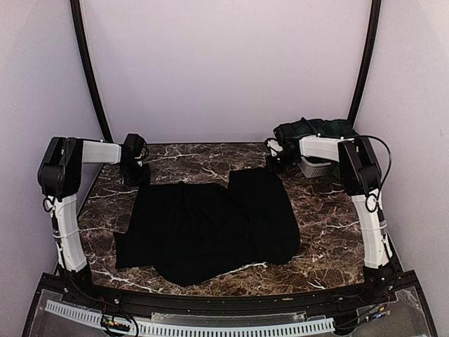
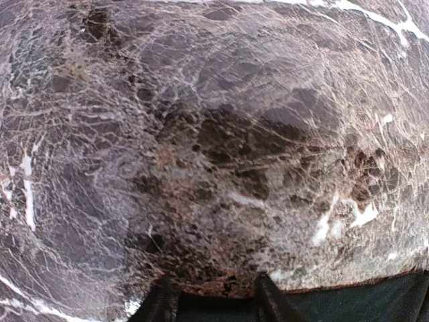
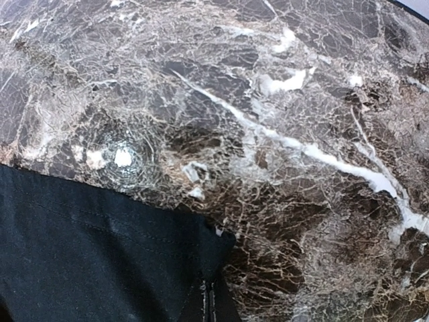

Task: Fold and stack the mixed laundry pile
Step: Pick up the crumpled T-shirt from the center of the board.

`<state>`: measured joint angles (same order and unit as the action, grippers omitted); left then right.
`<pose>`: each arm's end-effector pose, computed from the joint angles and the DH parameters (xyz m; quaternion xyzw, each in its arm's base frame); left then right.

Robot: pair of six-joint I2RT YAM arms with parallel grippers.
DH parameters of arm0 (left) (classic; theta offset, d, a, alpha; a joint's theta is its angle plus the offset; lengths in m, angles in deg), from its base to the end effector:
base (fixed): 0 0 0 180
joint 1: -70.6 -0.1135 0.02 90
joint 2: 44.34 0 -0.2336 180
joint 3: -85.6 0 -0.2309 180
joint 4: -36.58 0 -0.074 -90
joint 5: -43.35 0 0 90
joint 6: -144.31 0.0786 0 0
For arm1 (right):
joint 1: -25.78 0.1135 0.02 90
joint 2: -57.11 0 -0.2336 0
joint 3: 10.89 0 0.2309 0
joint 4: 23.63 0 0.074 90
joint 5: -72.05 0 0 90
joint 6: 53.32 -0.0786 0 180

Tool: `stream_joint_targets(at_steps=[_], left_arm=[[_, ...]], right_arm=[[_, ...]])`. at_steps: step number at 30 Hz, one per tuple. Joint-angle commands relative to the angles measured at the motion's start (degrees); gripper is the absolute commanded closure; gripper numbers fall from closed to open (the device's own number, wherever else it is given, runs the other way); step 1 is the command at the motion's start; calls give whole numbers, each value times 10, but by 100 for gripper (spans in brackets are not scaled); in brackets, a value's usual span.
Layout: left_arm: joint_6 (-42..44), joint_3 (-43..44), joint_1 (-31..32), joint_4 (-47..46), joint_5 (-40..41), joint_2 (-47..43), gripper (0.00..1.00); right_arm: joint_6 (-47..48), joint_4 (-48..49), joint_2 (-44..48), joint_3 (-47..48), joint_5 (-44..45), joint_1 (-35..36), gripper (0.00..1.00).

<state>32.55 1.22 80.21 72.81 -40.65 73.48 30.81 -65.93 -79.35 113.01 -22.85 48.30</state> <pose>0.4179 -0.0624 0.1032 -0.1159 0.9541 -0.0250 0.2752 0.4615 0.1986 0.0997 -0.1507 0.9406 0.1135 0.2824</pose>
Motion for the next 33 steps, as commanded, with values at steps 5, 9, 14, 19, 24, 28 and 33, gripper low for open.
stream_joint_targets(at_steps=[5, 9, 14, 19, 24, 28, 33], left_arm=[[14, 13, 6, 49, -49, 18, 85], [8, 3, 6, 30, -58, -14, 100], [8, 4, 6, 38, -31, -56, 100], [10, -3, 15, 49, 5, -105, 100], [-22, -87, 20, -9, -5, -266, 100], [-30, -103, 21, 30, 7, -375, 100], [-24, -64, 18, 58, 37, -409, 100]], right_arm=[[-4, 3, 61, -17, 0, 0, 100], [-5, 5, 85, -25, -3, 1, 100], [-5, 3, 110, -32, -3, 1, 100], [-9, 3, 135, -43, -20, 1, 100], [-16, 3, 218, -71, -35, 2, 100], [-35, 22, 339, -139, -61, 2, 100], [-37, 35, 399, -139, -60, 1, 100]])
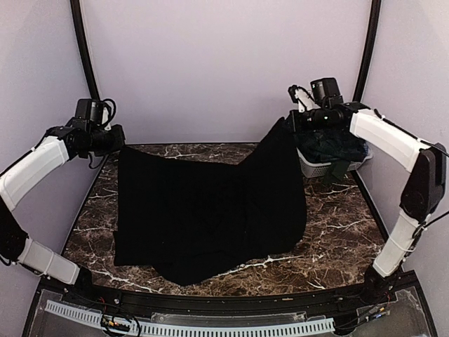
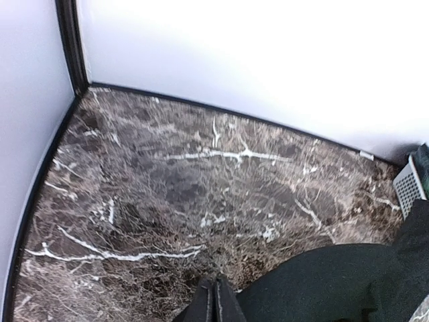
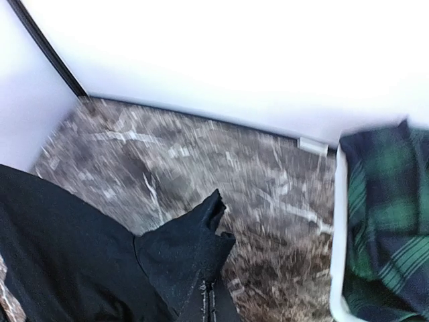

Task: Fold and stack the mixed laundry pile
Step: Pick up the crumpled T-shirt from the center of the board, then flatten out the crumpled T-shirt at the center of the board.

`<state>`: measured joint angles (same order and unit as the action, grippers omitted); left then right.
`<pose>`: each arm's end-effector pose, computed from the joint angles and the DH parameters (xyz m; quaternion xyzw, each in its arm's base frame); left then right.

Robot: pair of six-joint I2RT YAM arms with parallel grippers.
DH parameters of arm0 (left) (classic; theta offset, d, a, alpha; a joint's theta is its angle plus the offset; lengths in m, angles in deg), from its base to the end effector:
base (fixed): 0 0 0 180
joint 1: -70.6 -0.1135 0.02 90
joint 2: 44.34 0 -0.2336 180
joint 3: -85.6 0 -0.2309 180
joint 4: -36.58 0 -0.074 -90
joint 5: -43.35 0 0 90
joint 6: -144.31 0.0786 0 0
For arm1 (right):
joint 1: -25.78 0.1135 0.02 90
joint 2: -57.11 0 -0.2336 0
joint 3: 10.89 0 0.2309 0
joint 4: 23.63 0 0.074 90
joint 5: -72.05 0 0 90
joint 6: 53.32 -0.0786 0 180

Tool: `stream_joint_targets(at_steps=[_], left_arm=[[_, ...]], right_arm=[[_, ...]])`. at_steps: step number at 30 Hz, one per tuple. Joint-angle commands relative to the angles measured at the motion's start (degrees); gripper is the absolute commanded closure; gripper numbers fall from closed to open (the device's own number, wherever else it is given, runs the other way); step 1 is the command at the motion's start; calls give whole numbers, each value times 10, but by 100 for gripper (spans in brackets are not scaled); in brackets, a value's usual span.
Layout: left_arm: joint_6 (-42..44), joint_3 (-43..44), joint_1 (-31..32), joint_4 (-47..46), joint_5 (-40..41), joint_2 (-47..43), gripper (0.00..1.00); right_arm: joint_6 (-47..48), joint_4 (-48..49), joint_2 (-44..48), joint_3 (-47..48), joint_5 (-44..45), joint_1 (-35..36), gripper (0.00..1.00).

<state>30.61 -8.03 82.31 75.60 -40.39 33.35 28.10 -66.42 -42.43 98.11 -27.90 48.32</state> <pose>0.3246 -0.0585 0.2997 -0.1175 0.8586 -0.1059 0.4876 0.3762 0.1709 0.2986 -0.1474 0.8654 0.2004 0.4350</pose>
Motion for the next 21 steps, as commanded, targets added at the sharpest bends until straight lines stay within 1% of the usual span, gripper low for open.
stream_joint_targets(at_steps=[1, 3, 5, 6, 7, 8, 9, 10, 11, 12, 13, 15, 17, 18, 20, 21], left_arm=[[-6, 36, -6, 25, 35, 3, 100], [-11, 75, -21, 7, 25, 40, 100], [-18, 138, -42, -17, -3, 92, 100], [-19, 191, -54, -30, -17, 134, 100], [-17, 224, -60, -35, -23, 155, 100], [-8, 301, -69, -36, -26, 202, 100], [-6, 386, -77, -32, -35, 227, 100], [-5, 434, -82, -19, -44, 270, 100], [-5, 524, -91, -14, -68, 290, 100], [-6, 562, -94, -9, -79, 319, 100], [-3, 626, -96, -10, -93, 326, 100], [1, 685, -97, -35, -113, 333, 100], [-2, 715, -98, -60, -128, 327, 100], [-1, 715, -98, -83, -130, 312, 100], [1, 693, -99, -131, -138, 278, 100], [5, 651, -99, -175, -140, 245, 100]], right_arm=[[-5, 38, 22, 32, -5, 1, 100], [9, 13, -20, 107, 6, -1, 100], [8, -15, -77, 214, 3, -8, 100], [5, -26, -106, 277, -1, -11, 100], [4, -42, -140, 342, -1, -13, 100], [3, -66, -178, 432, 2, -15, 100], [1, -98, -220, 532, 4, -17, 100], [-3, -122, -262, 628, 1, -20, 100], [-10, -131, -294, 705, -6, -23, 100], [-17, -120, -292, 735, -7, -26, 100], [-23, -89, -264, 714, -7, -28, 100], [-29, 17, -174, 584, -10, -28, 100], [-26, 100, -101, 480, -13, -29, 100], [-22, 127, -76, 463, -17, -29, 100], [-7, 159, -48, 464, -20, -30, 100], [4, 168, -41, 470, -22, -29, 100]])
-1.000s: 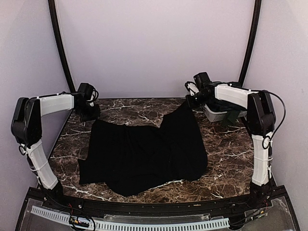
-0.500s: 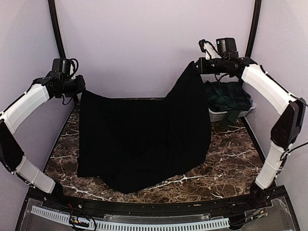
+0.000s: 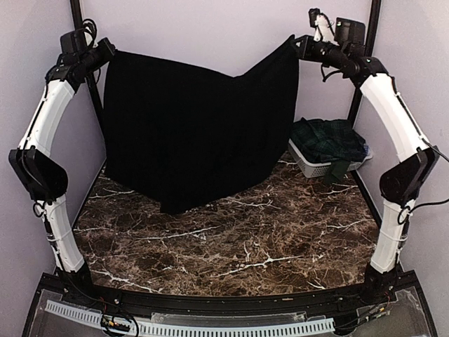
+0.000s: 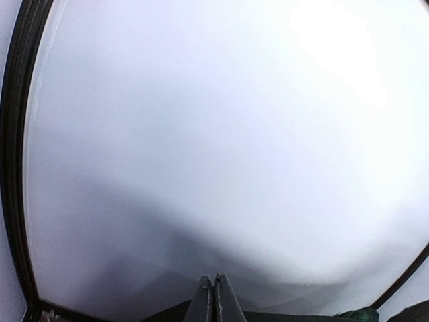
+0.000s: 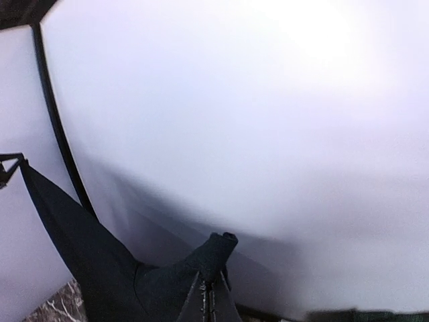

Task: Fold and stack the mixed laundry pile
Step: Flatten out the crumpled T-shirt at the center of the board.

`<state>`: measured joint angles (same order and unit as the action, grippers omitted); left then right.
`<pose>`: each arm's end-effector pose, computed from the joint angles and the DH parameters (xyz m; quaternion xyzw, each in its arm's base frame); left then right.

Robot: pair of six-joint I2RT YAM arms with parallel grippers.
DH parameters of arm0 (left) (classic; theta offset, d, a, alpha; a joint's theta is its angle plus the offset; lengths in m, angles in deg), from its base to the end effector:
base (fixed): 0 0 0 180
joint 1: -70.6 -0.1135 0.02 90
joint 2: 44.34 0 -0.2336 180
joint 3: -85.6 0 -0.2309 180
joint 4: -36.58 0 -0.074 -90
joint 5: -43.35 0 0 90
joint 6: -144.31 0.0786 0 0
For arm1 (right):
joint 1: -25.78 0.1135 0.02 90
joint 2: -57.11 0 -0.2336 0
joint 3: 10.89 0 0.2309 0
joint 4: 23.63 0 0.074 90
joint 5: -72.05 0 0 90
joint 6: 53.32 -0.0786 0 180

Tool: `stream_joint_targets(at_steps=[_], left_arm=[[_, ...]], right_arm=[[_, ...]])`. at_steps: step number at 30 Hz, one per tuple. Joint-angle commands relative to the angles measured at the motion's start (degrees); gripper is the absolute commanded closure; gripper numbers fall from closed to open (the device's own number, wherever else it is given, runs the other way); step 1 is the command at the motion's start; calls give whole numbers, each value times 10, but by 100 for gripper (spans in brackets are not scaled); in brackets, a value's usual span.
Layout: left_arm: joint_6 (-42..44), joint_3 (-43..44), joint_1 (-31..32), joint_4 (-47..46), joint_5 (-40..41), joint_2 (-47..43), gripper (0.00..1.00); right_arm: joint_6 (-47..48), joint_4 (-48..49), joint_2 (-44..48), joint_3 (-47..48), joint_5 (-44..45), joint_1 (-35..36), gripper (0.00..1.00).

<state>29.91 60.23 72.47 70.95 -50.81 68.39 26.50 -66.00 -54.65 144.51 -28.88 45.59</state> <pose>0.4328 -0.0198 0.5031 -0.1019 0.6514 -0.1941 0.7264 0.3946 0.1580 0.4932 -0.1263 0.6879 0.2485 0.6702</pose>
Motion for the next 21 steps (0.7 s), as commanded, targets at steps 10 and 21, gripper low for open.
stream_joint_targets(at_steps=[10, 21], left_arm=[[-6, -587, -10, -387, -32, -343, 100], [-104, -1034, -6, -213, -7, -681, 100]], right_arm=[[-8, 256, 216, -367, -101, 2, 100], [-79, 246, 531, -857, -53, 22, 100]])
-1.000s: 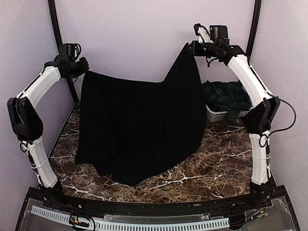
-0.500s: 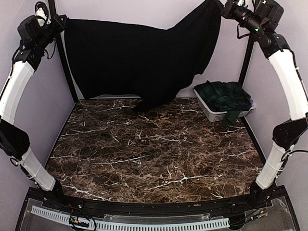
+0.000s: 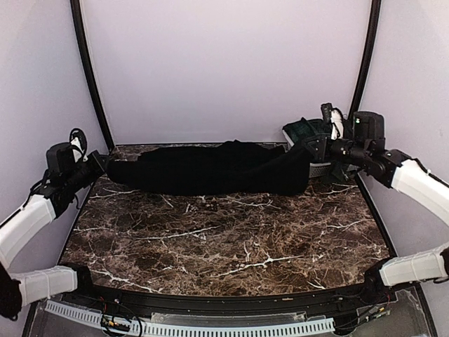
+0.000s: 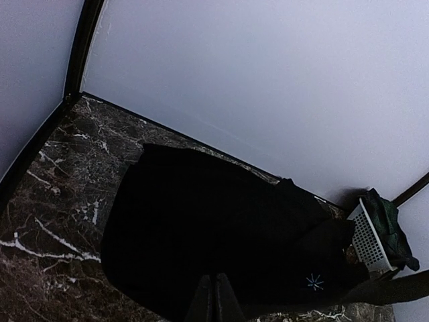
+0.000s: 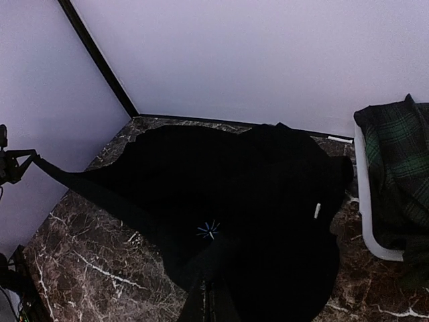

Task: Fold and stack the mixed laundry pile
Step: Flatten out the crumpled T-shirt at the center of the board.

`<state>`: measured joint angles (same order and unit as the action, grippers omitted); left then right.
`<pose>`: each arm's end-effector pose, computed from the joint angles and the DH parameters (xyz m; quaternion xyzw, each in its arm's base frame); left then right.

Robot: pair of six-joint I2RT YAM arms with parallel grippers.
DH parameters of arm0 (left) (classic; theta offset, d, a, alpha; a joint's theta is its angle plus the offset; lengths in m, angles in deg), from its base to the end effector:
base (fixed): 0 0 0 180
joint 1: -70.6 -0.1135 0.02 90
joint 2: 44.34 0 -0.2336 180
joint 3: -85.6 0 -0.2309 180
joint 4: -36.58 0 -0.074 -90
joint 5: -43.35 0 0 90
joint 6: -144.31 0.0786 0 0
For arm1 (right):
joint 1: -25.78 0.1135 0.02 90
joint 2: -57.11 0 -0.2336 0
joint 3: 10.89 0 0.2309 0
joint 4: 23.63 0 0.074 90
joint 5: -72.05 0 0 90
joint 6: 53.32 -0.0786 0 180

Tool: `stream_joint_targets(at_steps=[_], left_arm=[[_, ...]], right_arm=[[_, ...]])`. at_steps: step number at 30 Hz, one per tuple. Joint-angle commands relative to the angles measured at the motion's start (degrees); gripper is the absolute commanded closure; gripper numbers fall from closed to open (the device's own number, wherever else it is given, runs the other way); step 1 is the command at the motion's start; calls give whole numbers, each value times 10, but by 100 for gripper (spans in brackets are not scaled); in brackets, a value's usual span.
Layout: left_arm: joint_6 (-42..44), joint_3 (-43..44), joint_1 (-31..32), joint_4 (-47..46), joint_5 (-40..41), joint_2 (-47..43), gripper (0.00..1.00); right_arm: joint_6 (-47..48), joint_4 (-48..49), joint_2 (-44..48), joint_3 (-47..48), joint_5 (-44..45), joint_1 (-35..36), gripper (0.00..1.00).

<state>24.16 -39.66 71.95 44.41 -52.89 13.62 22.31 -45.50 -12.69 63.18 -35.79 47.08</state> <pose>0.2756 -0.0150 0.2694 -0.1582 0.7551 -0.2127 0.5996 0.2814 0.1356 0.3049 -0.1396 0.7902 0.2978 0.5171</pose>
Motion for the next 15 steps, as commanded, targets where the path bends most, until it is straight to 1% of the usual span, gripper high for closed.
stream_joint_targets(at_steps=[1, 3, 8, 12, 15], left_arm=[[-57, -56, 0, 75, 8, -145, 100], [-80, -85, 0, 115, -11, -184, 100], [-113, -101, 0, 251, -4, -274, 100], [-120, -85, 1, 326, -4, -326, 100], [-123, -62, 4, 338, 4, -357, 100]], right_arm=[[-48, 33, 123, -65, 12, 8, 100], [-66, 22, 142, -103, 5, 18, 100], [-121, -29, 197, -160, 42, 69, 100], [-145, -78, 265, -164, 81, 95, 100], [-139, -111, 302, -137, 102, 103, 100]])
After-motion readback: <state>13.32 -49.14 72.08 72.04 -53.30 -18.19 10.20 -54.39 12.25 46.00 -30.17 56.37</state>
